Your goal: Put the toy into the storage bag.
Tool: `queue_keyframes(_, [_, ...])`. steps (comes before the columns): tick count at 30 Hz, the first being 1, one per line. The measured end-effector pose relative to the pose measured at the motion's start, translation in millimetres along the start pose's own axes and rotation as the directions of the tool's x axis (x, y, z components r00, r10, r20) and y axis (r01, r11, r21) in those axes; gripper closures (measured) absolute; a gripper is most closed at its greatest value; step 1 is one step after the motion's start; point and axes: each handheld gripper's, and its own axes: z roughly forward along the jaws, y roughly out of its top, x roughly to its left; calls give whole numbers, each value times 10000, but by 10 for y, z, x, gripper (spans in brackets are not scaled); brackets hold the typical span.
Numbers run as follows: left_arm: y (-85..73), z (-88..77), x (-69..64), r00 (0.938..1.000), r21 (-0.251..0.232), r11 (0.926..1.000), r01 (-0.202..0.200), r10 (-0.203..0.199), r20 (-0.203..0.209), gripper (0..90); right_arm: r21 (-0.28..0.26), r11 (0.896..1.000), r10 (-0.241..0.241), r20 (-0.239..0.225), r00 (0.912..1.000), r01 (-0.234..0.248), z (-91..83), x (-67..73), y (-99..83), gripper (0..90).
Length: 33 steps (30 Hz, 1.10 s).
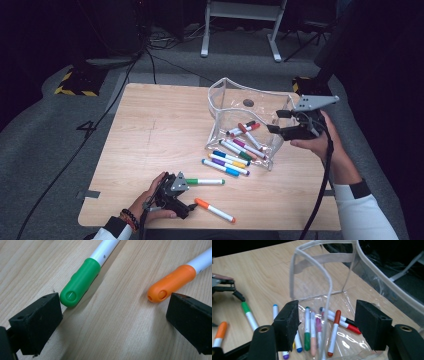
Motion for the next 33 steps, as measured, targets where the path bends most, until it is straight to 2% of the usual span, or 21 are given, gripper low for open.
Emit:
queue_keyframes(8, [-20, -17, 12, 10000, 8, 10000, -27, 27, 22, 6, -702, 9964, -508, -596, 9969, 466, -86, 461, -274, 360])
queue_keyframes(11, [-25, -25, 20, 10000, 41, 10000, -72, 72, 44, 6, -680, 9958, -685, -988, 9927, 620, -35, 639, -403, 361])
queue_keyframes(13, [-28, -26, 24, 9999, 19, 10000, -94, 94, 80, 6, -585, 9969, -598, -1302, 9897, 526, 45, 737, -506, 361])
queue_keyframes(15, [-33, -32, 31, 9999, 29, 9999, -108, 108, 95, 6, -318, 9973, -705, -1358, 9882, 668, 154, 837, -618, 361])
queue_keyframes(16, [-36, -35, 36, 9999, 27, 9999, -123, 122, 99, 6, -209, 9971, -750, -1503, 9858, 727, 209, 885, -671, 363])
queue_keyframes(18, [-42, -35, 45, 9998, -35, 9999, -135, 136, 139, 6, -139, 9985, -545, -1919, 9799, 528, 326, 977, -770, 370])
queue_keyframes(21, [-48, -42, 54, 9998, 4, 9999, -151, 151, 154, 6, 158, 9976, -627, -2241, 9725, 679, 501, 1156, -899, 395])
queue_keyframes(23, [-49, -46, 64, 9996, 17, 9998, -199, 199, 194, 6, 322, 9967, -622, -2763, 9590, 740, 650, 1318, -982, 394])
queue_keyframes(25, [-50, -44, 67, 9996, -4, 9998, -195, 195, 209, 6, 469, 9940, -798, -3085, 9479, 990, 780, 1453, -1020, 393])
queue_keyframes(26, [-50, -44, 67, 9996, -4, 9998, -194, 194, 210, 5, 487, 9938, -781, -3335, 9395, 999, 858, 1524, -1032, 394])
queue_keyframes(27, [-50, -45, 69, 9997, 8, 9998, -184, 184, 174, 5, 476, 9934, -820, -3430, 9358, 1045, 903, 1568, -1037, 394])
queue_keyframes(33, [-48, -44, 75, 9998, -1, 9999, -170, 170, 125, 5, 735, 9832, -1192, -4353, 8924, 1671, 1254, 1902, -1024, 394])
